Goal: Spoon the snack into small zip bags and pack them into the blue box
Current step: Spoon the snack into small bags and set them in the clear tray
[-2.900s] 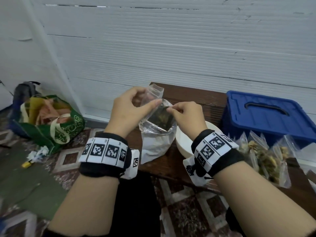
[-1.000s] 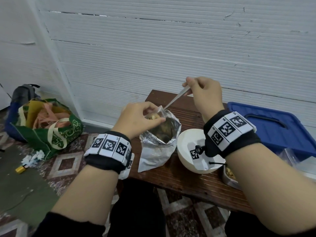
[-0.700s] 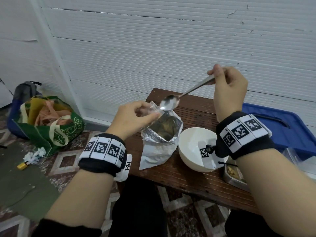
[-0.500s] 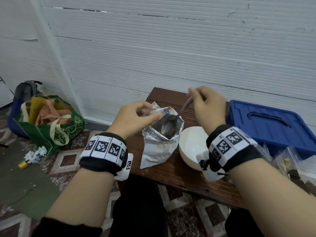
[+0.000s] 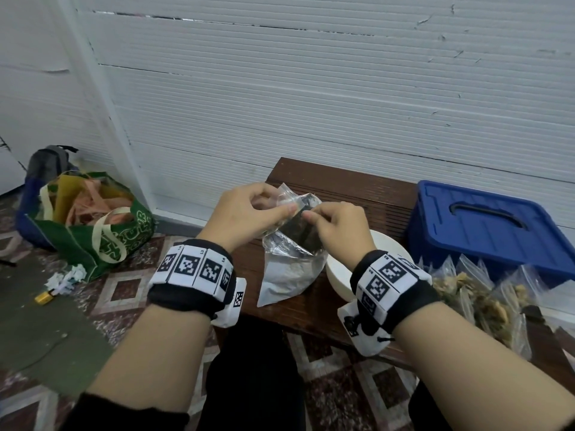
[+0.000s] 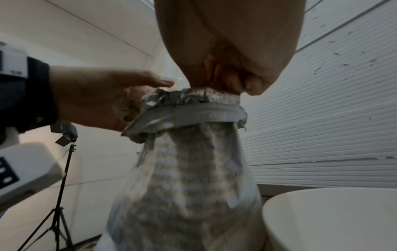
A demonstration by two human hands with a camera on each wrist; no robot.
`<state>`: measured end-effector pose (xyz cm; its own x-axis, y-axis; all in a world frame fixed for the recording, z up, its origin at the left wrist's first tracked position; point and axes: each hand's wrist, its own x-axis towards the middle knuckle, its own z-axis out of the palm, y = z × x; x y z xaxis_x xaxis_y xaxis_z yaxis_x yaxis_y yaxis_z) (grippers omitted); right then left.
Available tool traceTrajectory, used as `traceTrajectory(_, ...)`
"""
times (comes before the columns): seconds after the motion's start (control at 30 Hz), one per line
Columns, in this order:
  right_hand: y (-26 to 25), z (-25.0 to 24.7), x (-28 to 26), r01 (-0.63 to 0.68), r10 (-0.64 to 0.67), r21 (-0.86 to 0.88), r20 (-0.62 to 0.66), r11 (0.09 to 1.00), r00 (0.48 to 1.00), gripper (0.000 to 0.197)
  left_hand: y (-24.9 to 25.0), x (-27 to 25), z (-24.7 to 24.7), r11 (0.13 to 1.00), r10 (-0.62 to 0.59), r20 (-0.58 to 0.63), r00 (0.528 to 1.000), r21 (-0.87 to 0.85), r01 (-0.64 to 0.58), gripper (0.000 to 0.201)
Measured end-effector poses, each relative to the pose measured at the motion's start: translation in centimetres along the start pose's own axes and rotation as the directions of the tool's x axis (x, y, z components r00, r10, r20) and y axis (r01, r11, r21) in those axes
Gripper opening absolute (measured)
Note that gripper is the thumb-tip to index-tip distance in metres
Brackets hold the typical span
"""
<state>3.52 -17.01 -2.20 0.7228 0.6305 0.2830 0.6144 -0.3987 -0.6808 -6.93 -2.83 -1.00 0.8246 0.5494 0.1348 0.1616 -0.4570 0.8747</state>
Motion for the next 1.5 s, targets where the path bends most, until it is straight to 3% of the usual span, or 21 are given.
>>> traceTrajectory(0.13, 0.2, -1.2, 0.6, -0.159, 0.178, 0.127, -0.158, 0.979, 0.971, 0.023, 0.0, -0.2, -0.2, 1.000, -0.019, 0.008, 1.000, 0.000, 0.019, 0.032)
traceTrajectory(0.3, 0.9, -3.2, 1.5, -0.317, 0.393, 0.277, -0.288, 0.907, 0.873, 0.027, 0.4, -0.6, -0.6, 0.999, 0.002, -0.014, 1.000, 0.048, -0.001, 0.024)
traceTrajectory(0.53, 1.2, -5.8, 2.7, -0.361, 0.471, 0.331, -0.363, 0.872, 0.804, 0.027, 0.4, -0.7, -1.9, 0.998, -0.004, -0.005, 1.000, 0.069, 0.005, 0.036)
traceTrajectory(0.77, 0.2, -8.6, 4.3, -0.337, 0.459, 0.338, -0.405, 0.879, 0.791, 0.024, 1.1, 0.0, -1.7, 0.973, -0.003, 0.092, 0.996, 0.230, -0.018, 0.034)
traceTrajectory(0.9, -0.7, -8.3, 5.0, -0.319, 0.424, 0.316, -0.363, 0.894, 0.830, 0.028, 1.5, 0.2, -0.9, 0.967, 0.000, 0.131, 0.991, 0.253, -0.034, 0.033)
traceTrajectory(1.17, -1.8, -6.0, 5.3, -0.271, 0.339, 0.249, -0.290, 0.930, 0.895, 0.025, 1.4, 0.2, 0.6, 0.957, 0.004, 0.088, 0.996, 0.288, -0.029, 0.046)
traceTrajectory(1.33, -2.9, -5.8, 4.3, 0.022, 0.076, 0.318, -0.294, 0.948, 0.953, 0.024, 0.7, 0.2, 1.1, 0.984, 0.022, 0.009, 1.000, 0.178, -0.023, 0.045)
traceTrajectory(1.4, -3.0, -6.3, 4.1, 0.135, -0.003, 0.359, -0.344, 0.924, 0.939, 0.021, 0.4, 0.1, 1.0, 0.992, 0.016, -0.034, 0.999, 0.124, -0.012, 0.045)
traceTrajectory(1.5, -3.0, -7.2, 3.9, 0.240, -0.053, 0.358, -0.461, 0.902, 0.886, 0.020, 0.4, -0.3, 0.7, 0.999, 0.006, -0.072, 0.997, 0.047, -0.003, 0.024)
